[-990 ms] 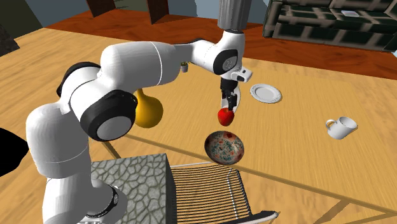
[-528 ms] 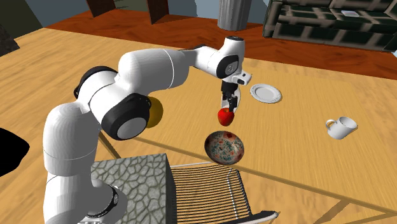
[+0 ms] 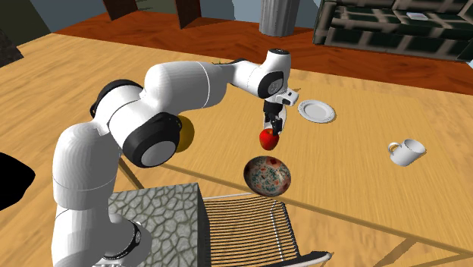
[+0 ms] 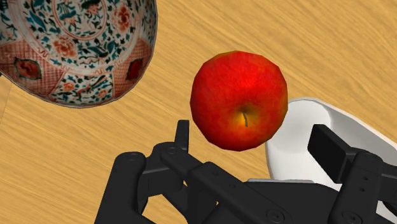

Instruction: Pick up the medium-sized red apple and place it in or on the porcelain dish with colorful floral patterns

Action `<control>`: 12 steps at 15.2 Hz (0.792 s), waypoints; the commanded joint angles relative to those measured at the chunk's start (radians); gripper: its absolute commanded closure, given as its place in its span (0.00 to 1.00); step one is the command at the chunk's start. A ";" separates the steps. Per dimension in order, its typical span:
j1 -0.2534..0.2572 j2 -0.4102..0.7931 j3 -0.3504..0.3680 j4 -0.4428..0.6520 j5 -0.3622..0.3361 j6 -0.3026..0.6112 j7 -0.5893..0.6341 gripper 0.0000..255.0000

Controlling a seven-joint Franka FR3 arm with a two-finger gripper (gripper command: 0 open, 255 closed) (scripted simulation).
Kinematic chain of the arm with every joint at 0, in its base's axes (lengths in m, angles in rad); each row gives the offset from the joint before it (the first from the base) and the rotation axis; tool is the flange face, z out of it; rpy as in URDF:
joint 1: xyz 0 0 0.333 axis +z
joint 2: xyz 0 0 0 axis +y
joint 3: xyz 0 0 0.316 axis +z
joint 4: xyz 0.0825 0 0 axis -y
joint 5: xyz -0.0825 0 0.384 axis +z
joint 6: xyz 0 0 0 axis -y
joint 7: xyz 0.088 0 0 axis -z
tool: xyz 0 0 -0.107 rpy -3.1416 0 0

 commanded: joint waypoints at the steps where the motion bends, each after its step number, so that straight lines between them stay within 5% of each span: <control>1: 0.000 0.000 0.000 0.000 0.000 0.000 0.000 0.00; 2: 0.000 0.000 0.000 0.000 0.000 0.000 0.000 0.00; 3: 0.000 0.000 0.000 0.000 0.000 0.000 0.000 1.00; 12: 0.000 0.000 0.000 0.000 0.000 0.000 0.000 1.00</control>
